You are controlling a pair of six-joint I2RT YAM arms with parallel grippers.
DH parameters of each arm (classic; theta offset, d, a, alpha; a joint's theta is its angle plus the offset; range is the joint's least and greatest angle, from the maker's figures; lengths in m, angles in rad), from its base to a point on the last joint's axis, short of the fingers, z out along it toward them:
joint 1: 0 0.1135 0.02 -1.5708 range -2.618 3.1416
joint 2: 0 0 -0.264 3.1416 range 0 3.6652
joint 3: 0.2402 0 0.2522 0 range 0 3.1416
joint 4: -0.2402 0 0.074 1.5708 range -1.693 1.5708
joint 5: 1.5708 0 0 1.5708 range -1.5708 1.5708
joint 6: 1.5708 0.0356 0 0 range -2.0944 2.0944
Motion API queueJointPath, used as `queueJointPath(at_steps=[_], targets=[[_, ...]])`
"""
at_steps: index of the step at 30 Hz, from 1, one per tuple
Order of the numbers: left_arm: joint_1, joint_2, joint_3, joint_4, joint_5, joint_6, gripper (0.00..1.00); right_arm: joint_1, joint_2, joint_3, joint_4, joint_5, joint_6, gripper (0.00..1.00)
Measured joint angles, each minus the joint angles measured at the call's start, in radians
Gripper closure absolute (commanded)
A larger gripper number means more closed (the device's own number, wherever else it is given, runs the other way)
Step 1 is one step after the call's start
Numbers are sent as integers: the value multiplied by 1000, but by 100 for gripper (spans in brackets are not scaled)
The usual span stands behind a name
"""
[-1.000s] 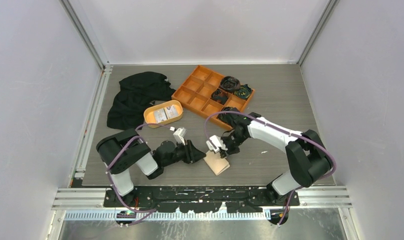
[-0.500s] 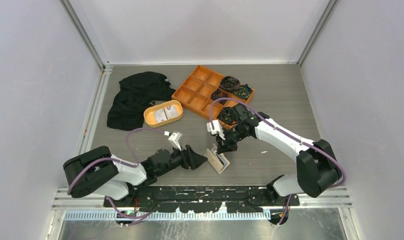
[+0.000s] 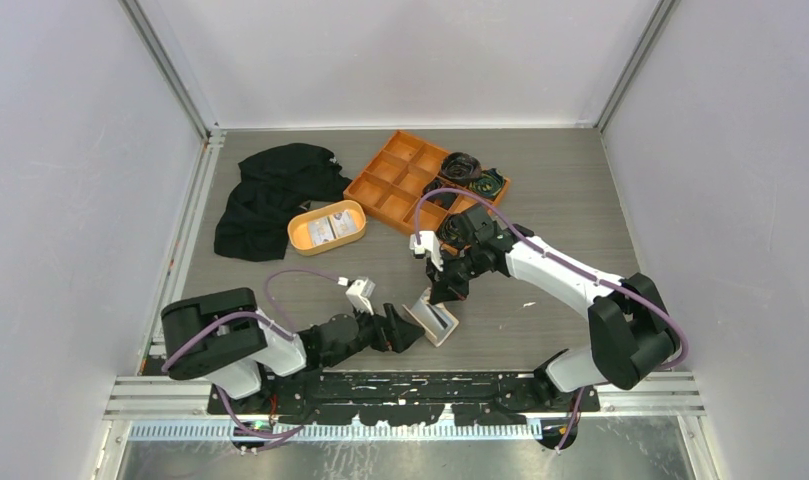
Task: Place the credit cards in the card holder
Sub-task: Open the card holder at the center of the board.
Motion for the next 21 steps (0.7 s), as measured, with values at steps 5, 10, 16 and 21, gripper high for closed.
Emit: queueJointPath(at_steps=[5, 10, 16, 21], targets=[[-5, 71, -23, 136, -29, -38, 5, 0, 0, 0, 0, 4, 4, 99], [-21, 105, -48, 237, -52, -59, 2, 0, 0, 0, 0, 8, 4, 99], [-56, 62, -58, 229, -116, -52, 0, 0, 0, 0, 0, 9, 4, 99], [-67, -86, 6, -19, -148, -41, 0, 0, 0, 0, 0, 11, 2, 99]])
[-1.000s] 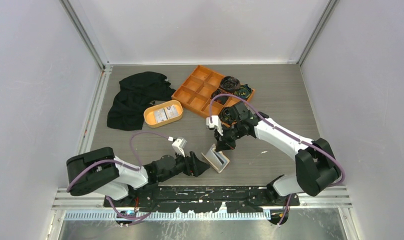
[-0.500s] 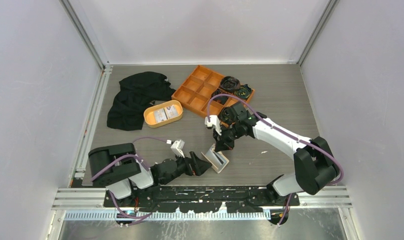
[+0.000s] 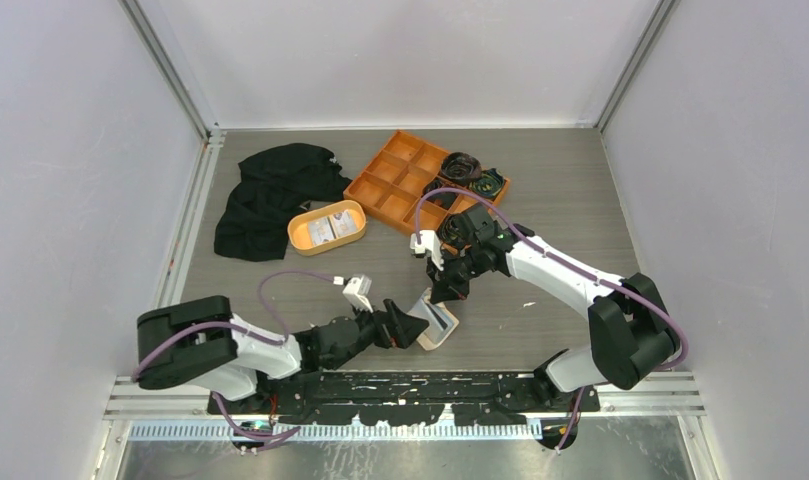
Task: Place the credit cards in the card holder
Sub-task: Open the card holder at the center of the board.
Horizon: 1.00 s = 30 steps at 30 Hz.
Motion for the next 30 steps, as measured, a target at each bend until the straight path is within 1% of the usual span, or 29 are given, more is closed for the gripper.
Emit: queueJointPath(at_steps=[3, 4, 7, 10, 11, 13, 14, 18, 19, 22, 25, 30], targets=[[-4, -64, 63, -166, -19, 4, 1, 0, 0, 0, 0, 0, -1, 99], [-5, -77, 79, -212, -28, 5, 3, 0, 0, 0, 0, 0, -1, 99], [-5, -92, 101, -320, -48, 9, 14, 0, 0, 0, 0, 1, -2, 99], [-5, -93, 101, -400, -67, 9, 29, 0, 0, 2, 0, 4, -2, 99], [-5, -93, 101, -421, -71, 8, 37, 0, 0, 3, -1, 4, -2, 99], [-5, -98, 101, -459, -82, 10, 58, 0, 0, 6, -5, 6, -5, 99], [-5, -102, 101, -478, -87, 13, 64, 0, 0, 9, -9, 8, -10, 99], [0, -132, 102, -543, -104, 37, 78, -8, -1, 17, -40, 15, -44, 99], [11, -138, 104, -560, -103, 49, 83, -12, -2, 17, -48, 16, -55, 99], [68, -140, 117, -591, -49, 95, 94, -30, -15, 16, -72, 17, -73, 99], [147, -119, 141, -597, 19, 135, 97, -51, -49, 16, -85, 11, -81, 99], [225, -24, 225, -602, 121, 200, 98, -66, -99, 13, -89, -19, -80, 99]])
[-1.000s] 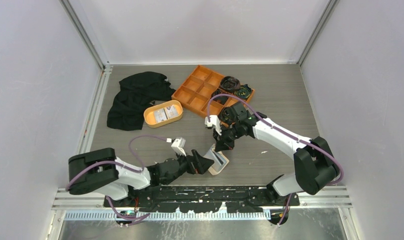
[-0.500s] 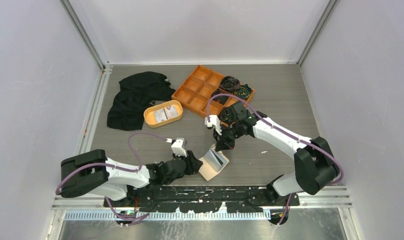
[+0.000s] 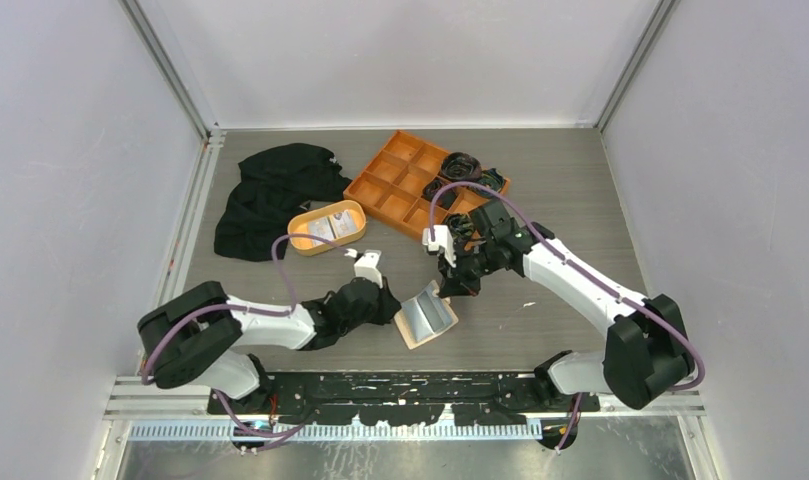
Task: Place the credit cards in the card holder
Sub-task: Open the card holder at the center of the board.
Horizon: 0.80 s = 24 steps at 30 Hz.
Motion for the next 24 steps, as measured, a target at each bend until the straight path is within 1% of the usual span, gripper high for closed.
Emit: queueJointPath(at_steps=[4, 10, 13, 18, 22, 24], targets=[[35, 78, 70, -9, 67, 42, 99, -14, -5, -5, -5, 4, 0, 99], [86, 159, 138, -12, 149, 83, 100, -110, -13, -16, -14, 13, 0, 99], [97, 205, 179, -9, 194, 92, 100, -147, -41, -44, -19, -31, 0, 99], [98, 271, 234, 21, 256, 101, 100, -118, -59, -72, 12, -114, 43, 99], [98, 281, 238, 32, 274, 101, 100, -83, -51, -73, 31, -101, 66, 99], [98, 277, 235, 31, 274, 102, 100, -108, -38, -67, 20, -75, 60, 99]])
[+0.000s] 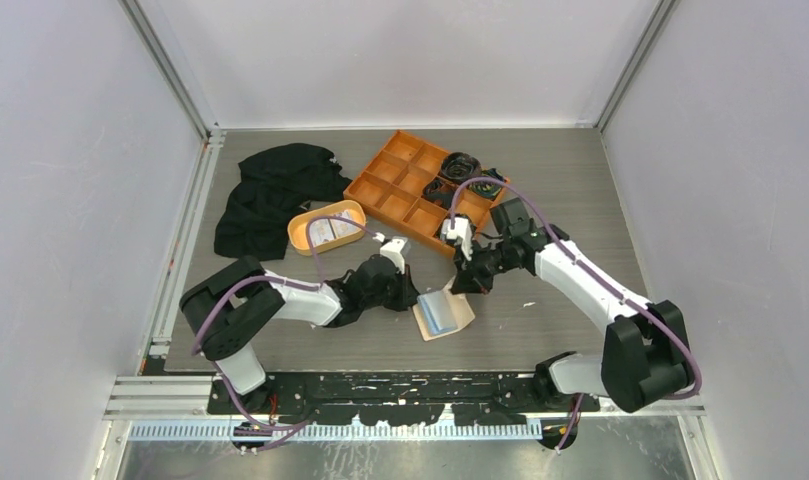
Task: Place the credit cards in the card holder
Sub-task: Open the card holder at the center of the board.
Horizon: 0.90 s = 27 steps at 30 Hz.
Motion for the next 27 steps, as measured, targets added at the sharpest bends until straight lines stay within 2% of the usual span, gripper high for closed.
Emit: queueJointPath(at_steps=[2, 4, 9, 11, 14, 17, 20, 23, 25, 27], targets=[[0, -12, -8, -8, -3, 4, 100, -53, 15, 7, -9, 47, -6, 99], [0, -23, -15, -18, -8, 9, 100, -110, 21, 8, -16, 120, -13, 94], [3, -26, -18, -18, 8, 28, 100, -154, 18, -17, -11, 299, -2, 64], [3, -26, -17, -19, 26, 31, 100, -154, 18, -19, -7, 373, 16, 56], [5, -26, -17, -21, 51, 31, 100, -158, 11, -7, -7, 439, 40, 34], [5, -26, -17, -25, 77, 30, 100, -164, -80, -3, -16, 409, 30, 3], [5, -27, -17, -27, 99, 27, 100, -166, -240, 0, -58, 247, -80, 1], [5, -37, -20, -25, 120, 18, 100, -124, -290, 34, -190, 31, -266, 0], [5, -47, -25, -15, 134, 2, 100, -32, -258, 27, -216, -34, -313, 1], [3, -57, -34, -3, 144, -9, 100, 98, -221, -32, -135, -6, -282, 0]])
